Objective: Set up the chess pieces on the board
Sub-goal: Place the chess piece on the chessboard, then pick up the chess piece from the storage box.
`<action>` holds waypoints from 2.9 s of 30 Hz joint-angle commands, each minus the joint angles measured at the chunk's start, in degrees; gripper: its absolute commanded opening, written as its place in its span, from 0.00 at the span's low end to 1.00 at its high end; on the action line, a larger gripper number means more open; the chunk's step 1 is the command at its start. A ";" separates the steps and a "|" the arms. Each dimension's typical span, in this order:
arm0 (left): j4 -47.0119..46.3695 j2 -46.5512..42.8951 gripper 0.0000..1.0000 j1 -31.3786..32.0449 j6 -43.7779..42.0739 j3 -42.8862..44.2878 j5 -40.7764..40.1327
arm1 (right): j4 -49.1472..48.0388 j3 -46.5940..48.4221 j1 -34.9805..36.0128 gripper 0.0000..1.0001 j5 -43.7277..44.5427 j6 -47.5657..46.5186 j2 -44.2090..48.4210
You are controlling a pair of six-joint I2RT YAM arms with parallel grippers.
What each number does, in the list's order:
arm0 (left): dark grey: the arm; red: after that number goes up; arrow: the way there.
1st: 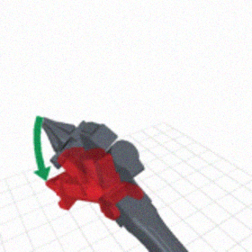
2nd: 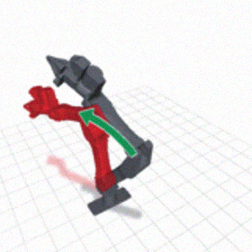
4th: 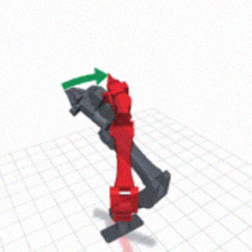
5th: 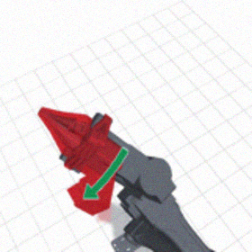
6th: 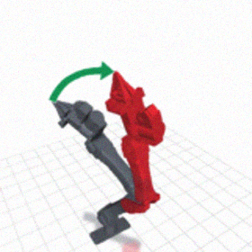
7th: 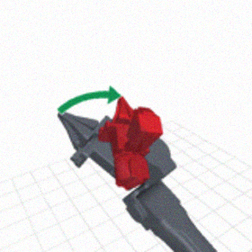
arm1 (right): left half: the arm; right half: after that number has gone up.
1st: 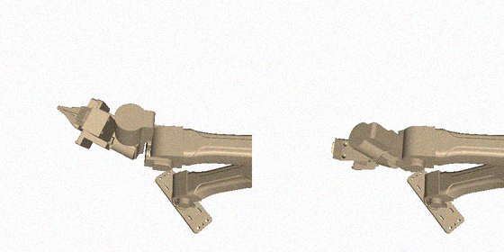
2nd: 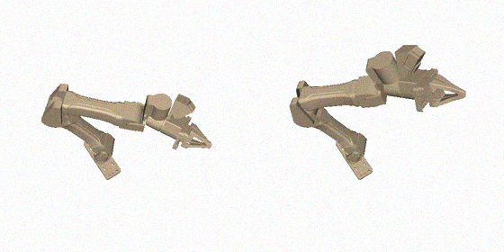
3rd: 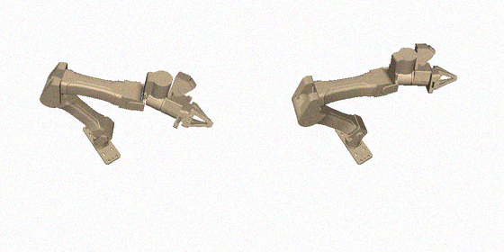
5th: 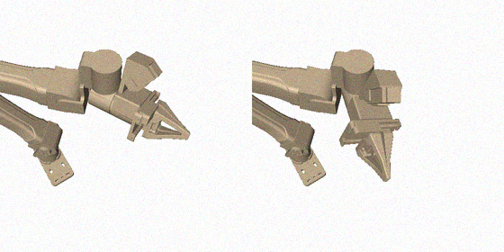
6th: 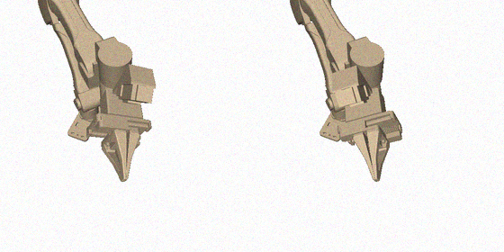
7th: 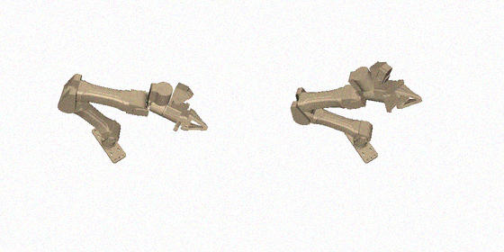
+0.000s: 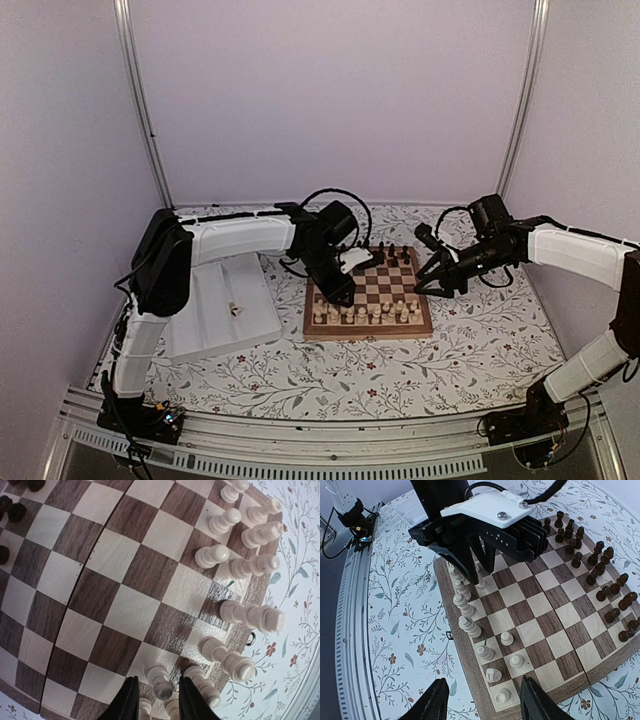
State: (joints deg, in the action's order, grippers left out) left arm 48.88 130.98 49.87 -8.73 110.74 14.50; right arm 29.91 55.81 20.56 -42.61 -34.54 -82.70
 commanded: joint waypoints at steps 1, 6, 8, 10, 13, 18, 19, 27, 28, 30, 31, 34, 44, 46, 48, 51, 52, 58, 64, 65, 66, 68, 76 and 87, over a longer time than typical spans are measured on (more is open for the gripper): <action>-0.50 -1.42 0.31 0.08 0.55 1.92 -0.21 | -0.72 -0.27 -0.18 0.52 -1.51 -0.56 -0.45; 0.39 -6.12 0.31 -0.46 1.98 0.97 -5.68 | -0.56 -0.35 -0.18 0.52 -1.58 -0.60 -0.46; 0.63 -9.35 0.31 -1.11 4.62 -1.32 -11.45 | -0.55 -0.44 -0.15 0.52 -1.51 -0.66 -0.31; 0.72 -12.92 0.30 -2.27 9.06 -4.87 -18.96 | -0.54 -0.44 -0.21 0.52 -1.44 -0.76 -0.26; 1.57 -18.73 0.29 -4.57 14.40 -12.91 -26.46 | -0.56 -0.22 -0.24 0.52 -1.34 -0.87 -0.34; 4.00 -25.77 0.29 -7.23 15.06 -23.74 -26.40 | -0.52 -0.18 -0.16 0.51 -1.98 -1.02 -0.60; 4.53 -26.60 0.29 -7.72 14.71 -25.31 -25.99 | -0.47 -0.18 -0.19 0.51 -2.07 -1.09 -0.70; 8.32 -22.74 0.25 -9.59 13.83 -29.65 -23.83 | -0.34 0.00 -0.17 0.51 -2.45 -1.31 -0.91; 8.45 -22.02 0.27 -9.61 13.99 -29.74 -24.35 | -0.31 -0.09 -0.13 0.51 -2.38 -1.31 -0.83; 8.43 -20.93 0.31 -9.74 14.76 -30.00 -25.59 | -0.21 -0.15 -0.20 0.51 -2.39 -1.31 -0.60; 8.54 -20.39 0.31 -9.93 15.19 -30.05 -25.92 | -0.19 -0.17 -0.21 0.51 -2.39 -1.38 -0.54; 8.76 -19.05 0.31 -11.00 16.29 -30.43 -25.88 | -0.20 -0.19 -0.18 0.51 -2.38 -1.40 -0.54; 8.18 -18.07 0.36 -12.91 17.64 -32.34 -27.04 | -0.10 -0.09 -0.17 0.50 -2.99 -1.66 -1.39; 8.05 -17.53 0.36 -13.50 17.94 -33.00 -26.36 | -0.11 -0.05 -0.19 0.50 -3.06 -1.67 -1.54; 7.69 -17.08 0.35 -13.86 18.02 -33.76 -25.39 | 0.02 -0.07 -0.21 0.50 -3.04 -1.75 -1.59; 7.65 -16.55 0.32 -14.09 18.43 -34.58 -23.31 | 0.03 -0.17 -0.17 0.50 -3.02 -1.75 -1.59; 7.68 -16.48 0.32 -14.09 18.56 -34.81 -22.82 | -0.02 -0.18 -0.18 0.50 -3.13 -1.82 -1.59; 7.50 -15.62 0.28 -14.10 19.26 -35.93 -20.98 | 0.16 0.00 -0.18 0.50 -3.35 -1.84 -2.01; 4.43 -18.90 0.25 -13.57 18.86 -35.72 -15.58 | 0.36 0.08 -0.17 0.50 -3.76 -1.84 -2.07; 3.83 -19.58 0.26 -13.52 18.84 -35.50 -15.02 | 0.35 0.15 -0.22 0.50 -3.78 -1.84 -2.18; 3.47 -20.06 0.26 -13.49 18.97 -35.27 -14.95 | 0.41 0.17 -0.22 0.50 -3.79 -1.84 -2.27; 3.77 -20.77 0.27 -13.44 19.32 -34.70 -16.35 | 0.41 0.26 -0.19 0.50 -3.86 -1.84 -2.37; 6.38 -19.98 0.30 -13.39 21.29 -34.70 -20.75 | 0.50 0.16 -0.17 0.50 -4.05 -1.91 -2.29; 4.57 -15.49 0.32 -13.22 21.97 -37.22 -23.74 | 0.67 0.09 -0.17 0.50 -4.39 -1.93 -2.29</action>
State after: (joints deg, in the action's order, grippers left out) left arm 54.37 112.92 36.53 12.43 75.31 -7.40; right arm 29.98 55.81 20.56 -45.65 -35.90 -84.51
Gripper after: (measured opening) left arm 0.321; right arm 0.499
